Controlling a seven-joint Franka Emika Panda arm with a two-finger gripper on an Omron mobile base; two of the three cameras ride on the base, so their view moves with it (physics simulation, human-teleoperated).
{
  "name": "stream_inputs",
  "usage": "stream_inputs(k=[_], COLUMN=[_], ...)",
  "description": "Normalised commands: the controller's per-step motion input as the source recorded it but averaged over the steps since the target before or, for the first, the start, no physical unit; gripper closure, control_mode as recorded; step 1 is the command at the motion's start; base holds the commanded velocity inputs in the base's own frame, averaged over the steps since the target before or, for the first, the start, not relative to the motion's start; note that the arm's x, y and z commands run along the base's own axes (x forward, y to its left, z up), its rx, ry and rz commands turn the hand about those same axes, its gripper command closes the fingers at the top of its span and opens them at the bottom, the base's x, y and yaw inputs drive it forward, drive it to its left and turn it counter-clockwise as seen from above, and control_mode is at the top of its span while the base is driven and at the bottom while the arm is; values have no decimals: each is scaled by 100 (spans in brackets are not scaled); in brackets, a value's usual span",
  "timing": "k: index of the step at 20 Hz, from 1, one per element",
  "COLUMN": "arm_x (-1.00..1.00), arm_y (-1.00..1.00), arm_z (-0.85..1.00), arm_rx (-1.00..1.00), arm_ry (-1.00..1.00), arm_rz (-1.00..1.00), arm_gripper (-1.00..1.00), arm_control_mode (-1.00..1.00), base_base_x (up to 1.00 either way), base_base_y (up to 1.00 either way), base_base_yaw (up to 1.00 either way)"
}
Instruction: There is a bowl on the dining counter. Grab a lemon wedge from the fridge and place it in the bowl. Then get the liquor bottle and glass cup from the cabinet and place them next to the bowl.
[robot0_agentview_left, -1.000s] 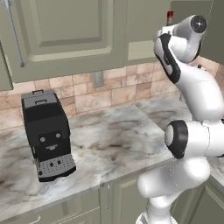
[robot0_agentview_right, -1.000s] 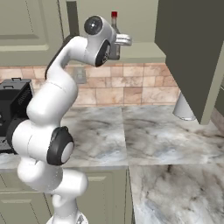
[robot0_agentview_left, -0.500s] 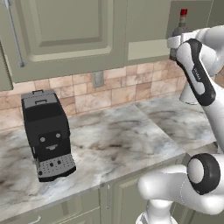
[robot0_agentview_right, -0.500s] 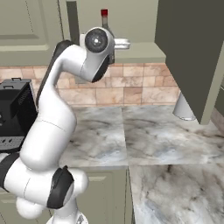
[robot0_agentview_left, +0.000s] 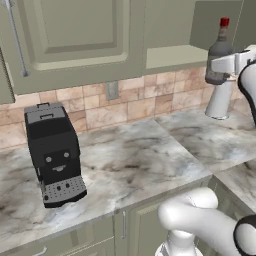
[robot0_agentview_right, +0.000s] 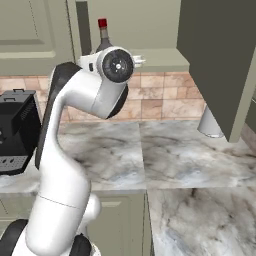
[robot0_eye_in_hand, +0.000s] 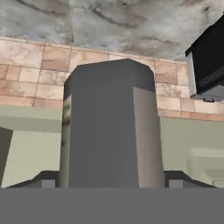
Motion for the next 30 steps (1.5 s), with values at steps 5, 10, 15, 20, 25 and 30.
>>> stream_inputs(k=[5,10,15,20,25,30], arm_x=[-100,-100,-60,0,0,0], arm_y=[12,28,11,0,0,0], arm_z=[-16,-13,-8,0,0,0], arm_rx=[0,0,1,0,0,0], arm_ry=[-12,-8,-3,0,0,0], arm_rz=[5,0,1,0,0,0], arm_gripper=[100,100,100,100,100,100], arm_control_mode=[-100,-100,100,100,100,100], base_base_x=[0,0,-40,-98,-68,-51], base_base_y=[0,0,2,42,73,77], base_base_yaw=[0,0,6,23,59,75])
